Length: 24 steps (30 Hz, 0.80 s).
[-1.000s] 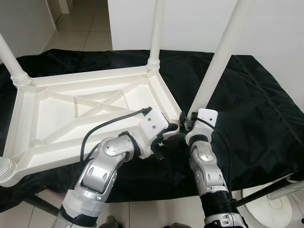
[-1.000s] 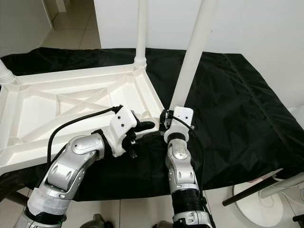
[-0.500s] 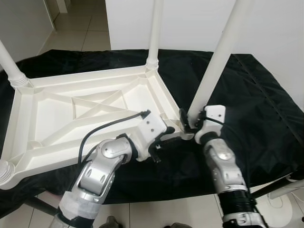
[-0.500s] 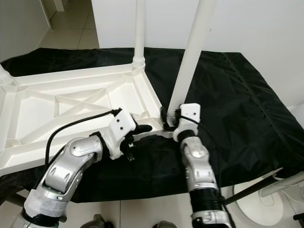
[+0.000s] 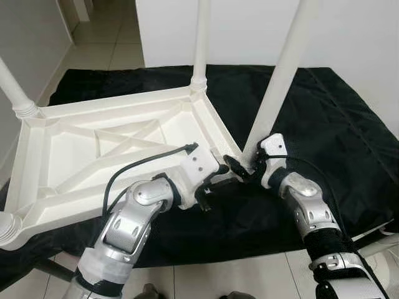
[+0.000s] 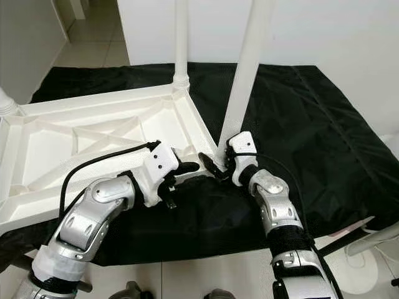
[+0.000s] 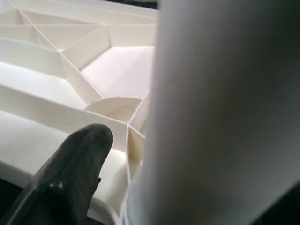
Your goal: Building children table
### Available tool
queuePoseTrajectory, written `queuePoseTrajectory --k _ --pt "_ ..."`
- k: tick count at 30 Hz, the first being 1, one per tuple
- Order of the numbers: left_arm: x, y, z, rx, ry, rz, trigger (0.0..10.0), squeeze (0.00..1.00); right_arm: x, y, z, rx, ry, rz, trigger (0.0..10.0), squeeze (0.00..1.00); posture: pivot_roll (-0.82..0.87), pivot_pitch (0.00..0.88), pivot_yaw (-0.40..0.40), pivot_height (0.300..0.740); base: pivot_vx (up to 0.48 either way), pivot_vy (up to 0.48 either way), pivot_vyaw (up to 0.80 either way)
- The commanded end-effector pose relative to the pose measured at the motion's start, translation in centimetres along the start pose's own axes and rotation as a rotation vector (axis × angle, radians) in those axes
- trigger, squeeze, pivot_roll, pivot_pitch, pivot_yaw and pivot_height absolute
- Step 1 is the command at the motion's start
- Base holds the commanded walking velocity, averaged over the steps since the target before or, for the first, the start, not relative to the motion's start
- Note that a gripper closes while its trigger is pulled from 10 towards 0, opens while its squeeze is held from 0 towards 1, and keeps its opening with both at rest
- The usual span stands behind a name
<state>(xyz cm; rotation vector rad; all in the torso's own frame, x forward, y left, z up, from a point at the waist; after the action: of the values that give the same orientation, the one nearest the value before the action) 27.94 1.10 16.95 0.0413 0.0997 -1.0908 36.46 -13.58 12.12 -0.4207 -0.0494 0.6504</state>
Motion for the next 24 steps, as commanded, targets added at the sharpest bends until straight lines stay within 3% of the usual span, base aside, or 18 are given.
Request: queuePoseTrajectory --k 1,2,5,6,17,18,22,23,24 --pt "0.1 0.5 0.2 0.021 -0.004 0.043 10.0 0.0 0.6 -0.1 0.1 -0.029 0.009 0.038 10.0 0.0 -0.1 0.0 0.026 0.74 0.0 0.0 0.0" --pt "0.2 0.6 0.4 0.024 -0.01 0.048 10.0 0.0 0.9 -0.2 0.2 -0.042 0.013 0.067 4.9 0.0 -0.1 0.0 0.024 0.74 0.0 0.0 0.0" --pt "0.2 0.7 0.5 0.026 -0.013 0.052 10.0 0.0 1.1 -0.2 0.2 -0.048 0.014 0.085 4.9 0.0 -0.1 0.0 0.024 0.74 0.0 0.0 0.0" --pt "0.2 0.9 0.7 0.032 -0.018 0.064 10.0 0.0 1.0 -0.2 0.3 -0.042 0.006 0.105 0.0 0.0 -0.08 0.0 0.008 0.74 0.0 0.0 0.0" --pt "0.2 1.1 0.9 0.033 -0.027 0.077 10.0 0.0 0.6 -0.1 0.1 -0.036 -0.002 0.132 0.0 0.0 -0.08 0.0 0.003 0.74 0.0 0.0 0.0" --pt "0.2 1.0 0.8 0.031 -0.028 0.075 10.0 0.0 0.3 -0.2 -0.2 -0.025 0.0 0.124 10.0 0.0 -0.09 0.0 0.007 0.74 0.0 0.0 0.0" --pt "0.2 0.9 0.8 0.031 -0.027 0.073 10.0 0.0 0.1 -0.2 -0.5 0.0 0.01 0.095 10.0 0.0 -0.09 0.0 0.008 0.74 0.0 0.0 0.0" --pt "0.2 0.9 0.8 0.031 -0.026 0.07 10.0 0.0 0.0 -0.5 -0.9 0.029 0.035 0.021 10.0 0.0 -0.1 0.004 0.009 0.74 0.0 0.0 0.0" --pt "0.2 0.9 0.8 0.031 -0.026 0.07 10.0 0.0 0.0 -0.5 -0.9 0.029 0.035 0.021 10.0 0.0 -0.1 0.004 0.009 0.74 0.0 0.0 0.0"
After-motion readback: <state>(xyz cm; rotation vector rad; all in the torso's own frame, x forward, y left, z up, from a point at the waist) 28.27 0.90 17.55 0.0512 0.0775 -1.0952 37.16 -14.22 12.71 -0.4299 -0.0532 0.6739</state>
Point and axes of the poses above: a point about 5 cm out from each wrist's last joint towards the gripper, its own x axis pointing out of the wrist towards the gripper, its own z axis along the axis of the wrist's last joint, y = z × x, the point moved 4 cm from there along x, pointing out of the wrist towards the gripper, and after that the axes turned 13 degrees about -x, right-handed, at the moved point
